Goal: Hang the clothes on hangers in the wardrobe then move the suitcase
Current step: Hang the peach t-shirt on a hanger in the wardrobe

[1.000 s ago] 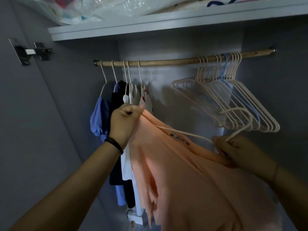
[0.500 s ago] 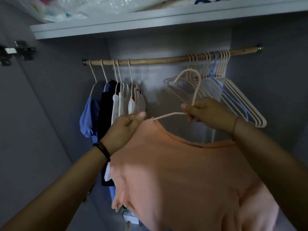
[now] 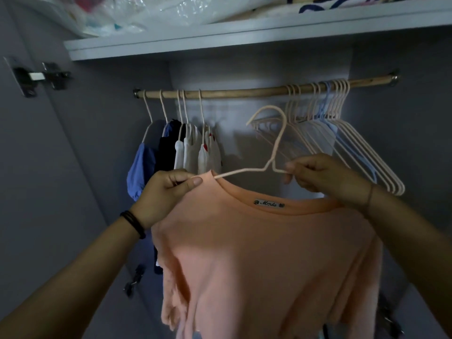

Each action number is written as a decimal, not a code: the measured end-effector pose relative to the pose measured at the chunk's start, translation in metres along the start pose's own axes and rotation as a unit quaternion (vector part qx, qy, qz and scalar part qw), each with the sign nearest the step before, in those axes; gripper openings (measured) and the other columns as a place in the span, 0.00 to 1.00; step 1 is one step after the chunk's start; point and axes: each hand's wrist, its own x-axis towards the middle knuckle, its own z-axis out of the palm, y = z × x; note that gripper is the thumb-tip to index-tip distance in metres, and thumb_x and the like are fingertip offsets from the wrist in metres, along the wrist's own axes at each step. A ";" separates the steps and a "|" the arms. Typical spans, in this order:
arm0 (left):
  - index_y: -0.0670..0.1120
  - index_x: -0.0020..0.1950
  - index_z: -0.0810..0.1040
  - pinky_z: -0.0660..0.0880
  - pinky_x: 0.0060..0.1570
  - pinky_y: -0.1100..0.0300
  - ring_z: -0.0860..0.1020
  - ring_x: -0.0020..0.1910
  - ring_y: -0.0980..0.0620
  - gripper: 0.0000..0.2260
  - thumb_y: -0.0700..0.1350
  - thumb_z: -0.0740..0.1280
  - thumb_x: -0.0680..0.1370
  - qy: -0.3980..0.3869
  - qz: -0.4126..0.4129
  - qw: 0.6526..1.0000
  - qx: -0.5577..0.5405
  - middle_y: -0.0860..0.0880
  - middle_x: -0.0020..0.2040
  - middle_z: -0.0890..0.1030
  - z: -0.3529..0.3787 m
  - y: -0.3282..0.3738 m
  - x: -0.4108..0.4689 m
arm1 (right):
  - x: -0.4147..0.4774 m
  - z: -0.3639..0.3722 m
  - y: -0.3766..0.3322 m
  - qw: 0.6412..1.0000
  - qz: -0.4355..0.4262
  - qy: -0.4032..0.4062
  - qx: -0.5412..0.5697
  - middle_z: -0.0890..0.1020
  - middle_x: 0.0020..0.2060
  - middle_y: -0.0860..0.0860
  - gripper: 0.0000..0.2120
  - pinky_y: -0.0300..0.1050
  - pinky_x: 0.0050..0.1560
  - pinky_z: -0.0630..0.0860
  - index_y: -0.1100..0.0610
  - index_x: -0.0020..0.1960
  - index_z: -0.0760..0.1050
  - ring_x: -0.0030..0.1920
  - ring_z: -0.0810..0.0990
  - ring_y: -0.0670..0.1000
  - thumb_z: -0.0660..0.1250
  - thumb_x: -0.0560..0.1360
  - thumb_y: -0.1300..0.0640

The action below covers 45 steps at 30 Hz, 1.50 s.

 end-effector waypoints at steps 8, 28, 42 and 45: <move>0.41 0.45 0.84 0.78 0.42 0.65 0.82 0.38 0.56 0.11 0.46 0.65 0.75 -0.044 0.016 0.999 -0.002 0.47 0.40 0.85 0.006 0.007 -0.015 | 0.008 0.016 -0.007 0.996 -0.040 0.029 -0.072 0.71 0.20 0.43 0.15 0.29 0.28 0.65 0.53 0.34 0.79 0.23 0.69 0.41 0.63 0.77 0.50; 0.62 0.44 0.80 0.71 0.46 0.71 0.78 0.44 0.66 0.06 0.51 0.74 0.71 -0.197 -0.171 0.959 0.110 0.61 0.45 0.82 -0.059 -0.050 -0.056 | -0.008 -0.013 -0.007 0.995 0.005 0.091 -0.047 0.71 0.23 0.54 0.15 0.34 0.22 0.64 0.54 0.34 0.81 0.25 0.65 0.51 0.65 0.75 0.49; 0.49 0.36 0.79 0.71 0.41 0.69 0.75 0.34 0.63 0.11 0.48 0.64 0.77 -0.026 0.061 0.998 0.004 0.54 0.33 0.79 0.014 -0.014 -0.016 | -0.029 -0.020 0.017 0.992 -0.006 0.010 -0.128 0.80 0.50 0.36 0.17 0.25 0.53 0.70 0.41 0.53 0.77 0.52 0.76 0.32 0.58 0.71 0.34; 0.54 0.37 0.80 0.69 0.39 0.75 0.76 0.33 0.65 0.10 0.43 0.64 0.76 -0.004 0.057 0.998 -0.003 0.59 0.32 0.79 0.005 -0.016 -0.015 | -0.049 -0.037 0.048 0.988 0.033 0.018 -0.148 0.79 0.50 0.28 0.23 0.21 0.54 0.66 0.31 0.49 0.77 0.54 0.75 0.29 0.55 0.63 0.22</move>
